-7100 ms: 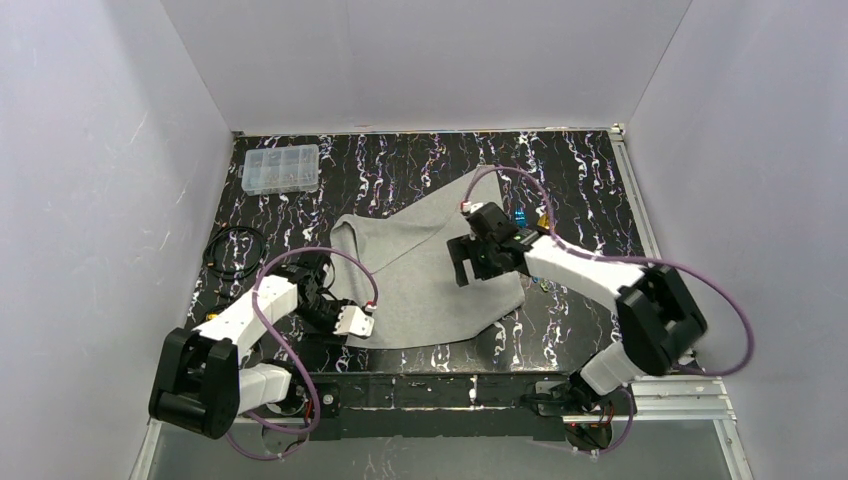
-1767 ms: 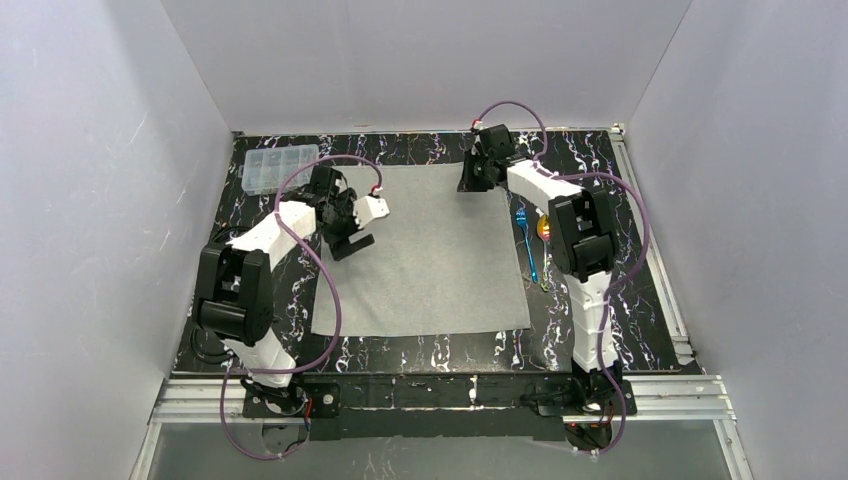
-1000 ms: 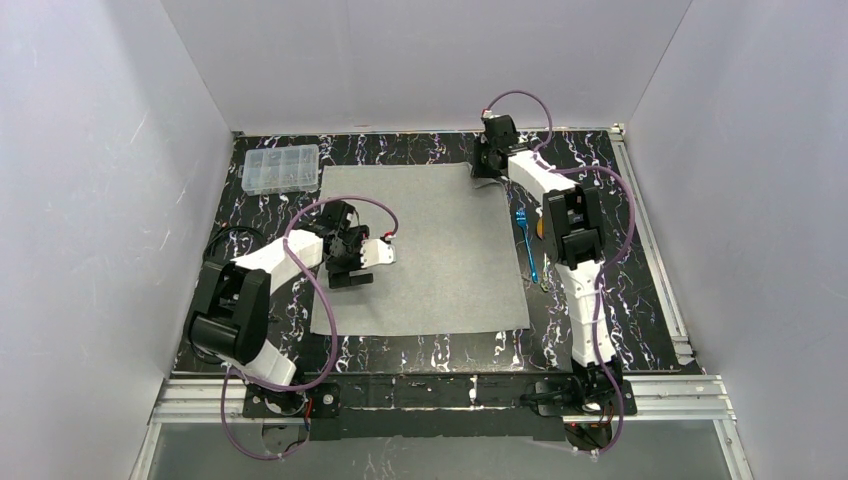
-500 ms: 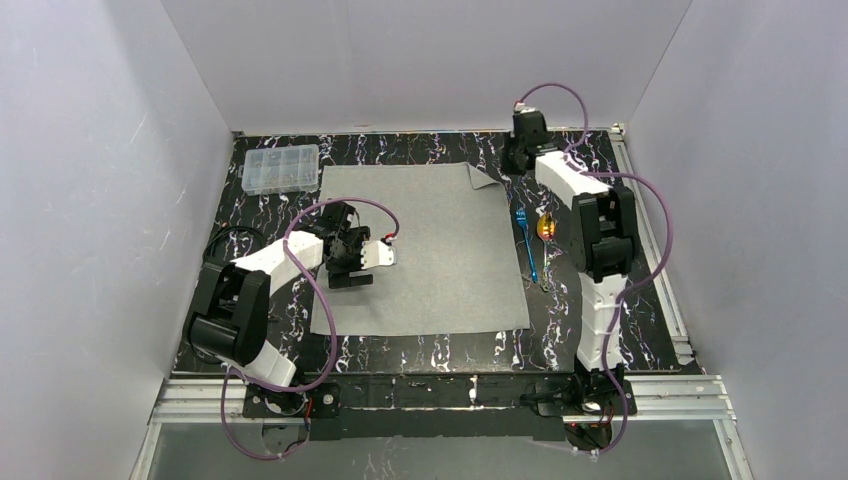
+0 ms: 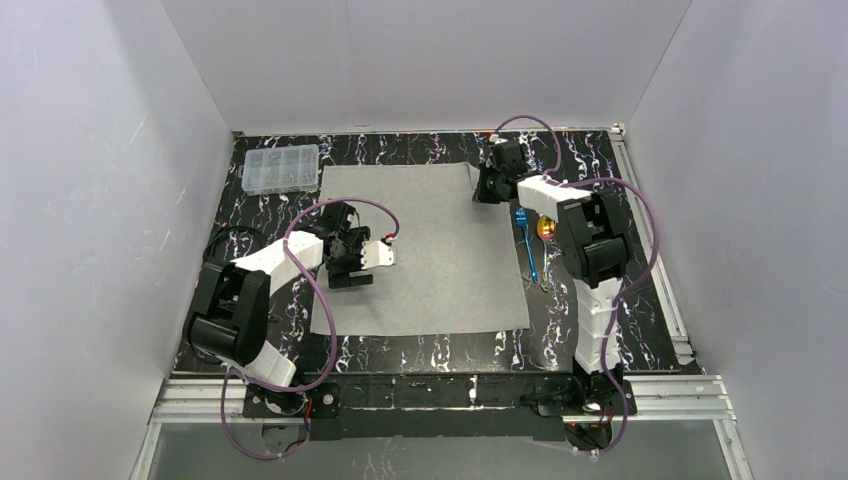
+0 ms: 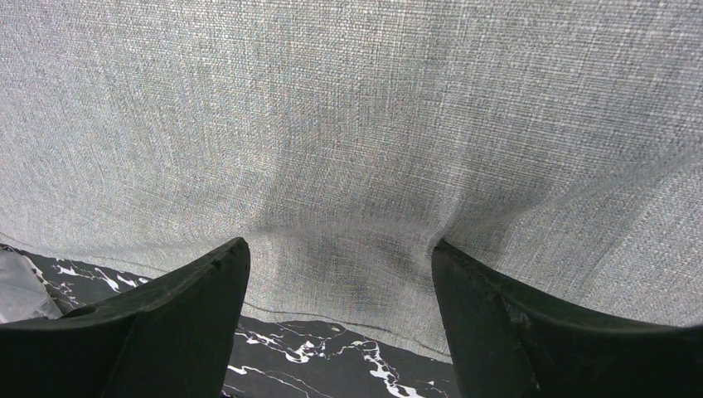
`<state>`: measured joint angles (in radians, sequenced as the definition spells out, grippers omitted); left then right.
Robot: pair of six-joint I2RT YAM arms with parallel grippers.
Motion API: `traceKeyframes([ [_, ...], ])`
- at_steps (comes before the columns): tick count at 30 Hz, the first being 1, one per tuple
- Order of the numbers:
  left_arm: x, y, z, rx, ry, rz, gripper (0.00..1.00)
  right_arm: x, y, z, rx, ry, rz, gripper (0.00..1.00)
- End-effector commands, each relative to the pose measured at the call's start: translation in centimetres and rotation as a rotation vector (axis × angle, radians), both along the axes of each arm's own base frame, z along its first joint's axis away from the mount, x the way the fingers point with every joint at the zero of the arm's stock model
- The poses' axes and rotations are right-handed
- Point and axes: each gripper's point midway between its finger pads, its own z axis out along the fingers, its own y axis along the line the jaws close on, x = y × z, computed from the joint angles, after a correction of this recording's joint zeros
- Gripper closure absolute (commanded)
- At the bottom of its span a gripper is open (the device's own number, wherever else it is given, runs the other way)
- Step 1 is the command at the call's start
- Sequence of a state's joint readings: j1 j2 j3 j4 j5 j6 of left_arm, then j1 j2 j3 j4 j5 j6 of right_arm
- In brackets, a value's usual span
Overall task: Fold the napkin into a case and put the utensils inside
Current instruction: Flatten out the crumpled napkin at the center of the board.
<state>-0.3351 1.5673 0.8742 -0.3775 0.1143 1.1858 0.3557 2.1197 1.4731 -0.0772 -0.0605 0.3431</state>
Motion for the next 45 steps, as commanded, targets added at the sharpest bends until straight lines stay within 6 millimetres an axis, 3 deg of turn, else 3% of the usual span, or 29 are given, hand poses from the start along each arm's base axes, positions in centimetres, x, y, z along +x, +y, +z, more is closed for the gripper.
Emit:
traceKeyframes([
  [1, -0.9, 1.6, -1.3, 0.068, 0.032, -0.001, 0.22, 3.7, 1.3, 1.5, 0.059, -0.087, -0.015, 0.99],
  [7, -1.1, 1.7, -1.3, 0.073, 0.031, -0.022, 0.23, 6.2, -0.1, 0.2, 0.004, -0.098, -0.069, 0.99],
  [11, -1.3, 1.8, -1.4, 0.085, 0.035, -0.041, 0.24, 7.5, -2.8, -0.2, -0.035, -0.122, -0.152, 0.99],
  [17, -1.6, 2.1, -1.5, 0.098, 0.039, -0.057, 0.25, 9.8, -5.5, 1.6, -0.052, -0.201, -0.220, 0.99],
  [26, -2.1, 2.3, -1.5, 0.107, 0.050, -0.062, 0.26, 12.4, -7.4, 3.1, -0.050, -0.246, -0.256, 0.98],
  [28, -2.2, 2.3, -1.5, 0.107, 0.054, -0.060, 0.26, 12.8, -7.9, 3.2, -0.069, -0.247, -0.270, 0.88],
  [30, -2.2, 2.3, -1.6, 0.108, 0.054, -0.059, 0.27, 12.9, -8.1, 4.2, -0.071, -0.263, -0.274, 0.85],
  [34, -2.0, 2.2, -1.2, 0.102, 0.049, -0.050, 0.27, 10.1, -7.8, 6.4, -0.040, -0.252, -0.267, 0.77],
  [37, -2.0, 2.1, -1.1, 0.096, 0.050, -0.045, 0.27, 6.2, -7.3, 7.3, -0.007, -0.216, -0.274, 0.80],
  [41, -1.9, 2.1, -0.9, 0.091, 0.048, -0.038, 0.27, 0.0, -7.3, 4.2, -0.020, -0.071, -0.286, 0.86],
  [45, -1.8, 2.0, -0.8, 0.085, 0.044, -0.033, 0.27, -4.1, -8.4, 1.2, -0.065, 0.042, -0.292, 0.89],
])
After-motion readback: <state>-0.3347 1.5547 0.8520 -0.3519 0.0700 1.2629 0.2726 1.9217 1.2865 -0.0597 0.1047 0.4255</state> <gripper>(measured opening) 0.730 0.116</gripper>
